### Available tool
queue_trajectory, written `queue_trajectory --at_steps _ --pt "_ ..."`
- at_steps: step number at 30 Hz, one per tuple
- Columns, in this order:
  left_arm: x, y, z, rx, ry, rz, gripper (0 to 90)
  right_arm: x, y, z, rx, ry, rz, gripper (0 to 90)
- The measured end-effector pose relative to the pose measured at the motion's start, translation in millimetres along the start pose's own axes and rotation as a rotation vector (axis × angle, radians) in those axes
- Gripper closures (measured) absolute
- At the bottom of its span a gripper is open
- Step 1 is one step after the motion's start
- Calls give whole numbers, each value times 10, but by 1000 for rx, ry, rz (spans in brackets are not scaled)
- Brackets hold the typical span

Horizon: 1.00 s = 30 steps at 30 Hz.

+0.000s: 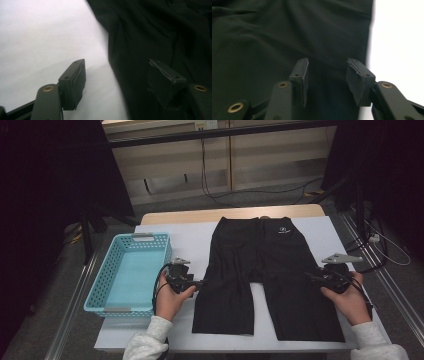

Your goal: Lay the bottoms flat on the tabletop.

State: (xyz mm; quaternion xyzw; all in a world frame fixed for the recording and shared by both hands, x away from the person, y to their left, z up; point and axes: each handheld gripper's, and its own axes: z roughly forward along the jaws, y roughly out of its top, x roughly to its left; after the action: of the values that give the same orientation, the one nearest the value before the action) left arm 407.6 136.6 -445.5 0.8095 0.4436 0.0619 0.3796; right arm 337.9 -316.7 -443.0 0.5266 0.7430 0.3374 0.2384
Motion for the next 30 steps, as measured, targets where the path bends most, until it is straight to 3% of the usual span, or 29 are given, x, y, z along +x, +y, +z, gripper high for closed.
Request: queue_trajectory --at_steps 6,12,15,17,19,21,26,30 --pt "-83 -62 -48 14 -24 19 503 314 103 36 -28 49 -53 391" --pt "-170 -119 0 58 -17 41 644 667 191 135 -29 127 -122 373" --pt "-179 -133 5 53 -5 56 693 817 217 186 -22 164 -164 375" --pt "-178 -145 2 50 4 49 760 918 245 219 -27 178 -174 383" --pt "-152 -128 -12 76 -4 34 821 1005 263 252 -23 204 -195 397" --pt "-143 -129 -8 68 -5 2 885 1066 283 266 -23 221 -204 408" --pt "-118 -105 -44 65 -2 -16 900 1202 320 355 -12 266 -217 487" --pt "-79 -71 -118 32 6 -31 900 1324 338 412 9 291 -240 542"
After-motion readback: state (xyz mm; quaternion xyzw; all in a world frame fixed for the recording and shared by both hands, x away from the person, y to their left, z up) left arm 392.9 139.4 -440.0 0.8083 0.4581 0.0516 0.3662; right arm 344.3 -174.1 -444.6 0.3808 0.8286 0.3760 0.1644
